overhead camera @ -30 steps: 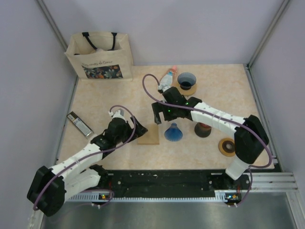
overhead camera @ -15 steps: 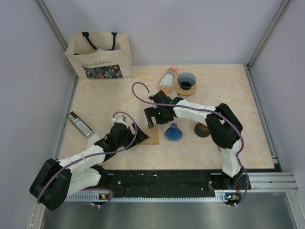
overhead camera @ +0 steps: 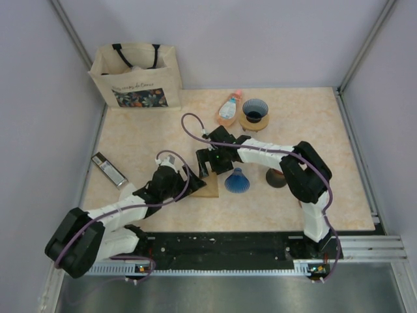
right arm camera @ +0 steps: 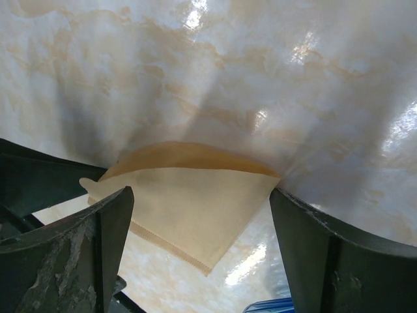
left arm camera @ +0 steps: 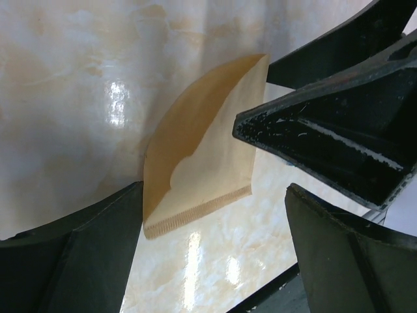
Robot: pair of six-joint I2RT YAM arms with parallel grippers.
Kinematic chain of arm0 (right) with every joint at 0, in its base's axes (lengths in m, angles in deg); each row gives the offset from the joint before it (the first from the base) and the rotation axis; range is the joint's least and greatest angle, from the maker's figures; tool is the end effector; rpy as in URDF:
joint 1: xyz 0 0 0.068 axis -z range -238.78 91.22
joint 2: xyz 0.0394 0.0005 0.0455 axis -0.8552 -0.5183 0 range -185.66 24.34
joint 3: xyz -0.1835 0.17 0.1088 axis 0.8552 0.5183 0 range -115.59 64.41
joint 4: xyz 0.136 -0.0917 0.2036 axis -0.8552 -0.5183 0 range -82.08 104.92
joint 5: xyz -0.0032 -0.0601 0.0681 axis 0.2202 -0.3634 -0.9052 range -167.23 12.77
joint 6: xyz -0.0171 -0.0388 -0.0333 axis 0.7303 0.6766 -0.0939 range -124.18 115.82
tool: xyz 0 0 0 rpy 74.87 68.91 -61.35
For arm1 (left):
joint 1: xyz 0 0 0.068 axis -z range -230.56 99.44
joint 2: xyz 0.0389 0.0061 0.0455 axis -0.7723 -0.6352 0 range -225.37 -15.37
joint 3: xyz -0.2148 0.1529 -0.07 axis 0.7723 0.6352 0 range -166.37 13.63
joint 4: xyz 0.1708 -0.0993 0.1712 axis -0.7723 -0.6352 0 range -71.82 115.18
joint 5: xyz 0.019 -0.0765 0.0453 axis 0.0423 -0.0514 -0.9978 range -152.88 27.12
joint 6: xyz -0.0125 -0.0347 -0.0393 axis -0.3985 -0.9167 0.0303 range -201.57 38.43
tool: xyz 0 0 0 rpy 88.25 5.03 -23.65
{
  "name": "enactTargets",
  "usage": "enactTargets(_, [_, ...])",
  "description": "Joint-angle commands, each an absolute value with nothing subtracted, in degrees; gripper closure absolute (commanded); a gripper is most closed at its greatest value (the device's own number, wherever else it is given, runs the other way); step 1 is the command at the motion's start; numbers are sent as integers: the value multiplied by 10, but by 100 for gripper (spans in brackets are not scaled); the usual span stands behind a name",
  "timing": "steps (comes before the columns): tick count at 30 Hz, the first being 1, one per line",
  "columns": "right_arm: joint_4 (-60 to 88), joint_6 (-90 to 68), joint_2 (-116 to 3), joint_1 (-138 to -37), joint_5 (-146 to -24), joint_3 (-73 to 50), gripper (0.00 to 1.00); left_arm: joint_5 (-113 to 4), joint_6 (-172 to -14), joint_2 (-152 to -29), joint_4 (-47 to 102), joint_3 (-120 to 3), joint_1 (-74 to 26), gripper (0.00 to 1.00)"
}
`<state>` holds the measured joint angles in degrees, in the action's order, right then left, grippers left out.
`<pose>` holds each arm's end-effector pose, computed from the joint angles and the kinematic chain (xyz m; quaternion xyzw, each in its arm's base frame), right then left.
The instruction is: Place the coffee filter in the dripper
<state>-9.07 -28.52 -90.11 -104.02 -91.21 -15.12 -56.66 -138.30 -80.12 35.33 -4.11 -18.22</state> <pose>0.2900 0.3047 0.1698 -0.2055 0.9345 0.2480 0.1515 0.1718 -0.1133 0.1483 -0.1649 0.8781 -0.3478 0.2843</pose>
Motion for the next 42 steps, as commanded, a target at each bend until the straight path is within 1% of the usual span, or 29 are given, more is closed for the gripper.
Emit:
enactTargets(1, [-88, -314, -905, -1048, -939, -121, 14, -566, -1379, -831, 371, -50, -181, 7])
enactTargets(5, [-73, -334, -903, -1047, -931, -111, 17, -559, -1379, -851, 380, -58, -181, 8])
enactTargets(7, [-72, -334, -903, -1047, -918, -107, 18, -559, -1377, -857, 383, -61, -181, 11])
enactTargets(8, [-74, -336, -903, -1047, -915, -104, 18, -559, -1376, -860, 385, -61, -181, 14])
enactTargets(10, [-73, -342, -902, -1048, -916, -100, 18, -559, -1371, -866, 384, -67, -180, 22])
enactTargets(13, [-73, -351, -899, -1047, -913, -99, 18, -553, -1365, -873, 387, -70, -180, 42])
enactTargets(15, [-71, -356, -896, -1047, -909, -95, 18, -553, -1361, -879, 382, -75, -180, 59])
enactTargets(17, [-71, -357, -890, -1048, -907, -92, 18, -555, -1355, -884, 367, -82, -179, 88])
enactTargets(18, [-71, -357, -883, -1048, -905, -92, 17, -557, -1348, -885, 356, -89, -178, 99])
enactTargets(22, [-73, -351, -848, -1045, -887, -103, 14, -573, -1289, -865, 301, -130, -178, 100])
enactTargets(23, [-81, -347, -834, -1043, -879, -112, 12, -571, -1247, -856, 287, -147, -177, 100])
enactTargets(26, [-110, -325, -784, -1043, -814, -147, 2, -575, -1138, -815, 255, -198, -168, 100])
enactTargets(28, [-126, -306, -741, -1042, -775, -162, 1, -571, -1062, -785, 254, -234, -165, 100])
enactTargets(31, [-141, -284, -654, -1040, -720, -158, 1, -513, -950, -744, 245, -269, -163, 100])
enactTargets(34, [-140, -275, -569, -1032, -706, -129, 1, -400, -832, -725, 246, -292, -162, 100])
enactTargets(35, [-139, -268, -539, -1029, -709, -116, 1, -347, -781, -728, 217, -307, -163, 100])
enactTargets(37, [-139, -255, -486, -1017, -726, -93, 1, -232, -615, -742, 107, -345, -162, 100])
enactTargets(38, [-136, -244, -460, -1008, -741, -78, 1, -202, -505, -754, 56, -370, -162, 100])
enactTargets(40, [-132, -198, -419, -997, -785, -55, 1, -226, -461, -785, -6, -420, -162, 100])
enactTargets(42, [-132, -169, -389, -994, -811, -30, 1, -220, -411, -821, -91, -486, -162, 100])
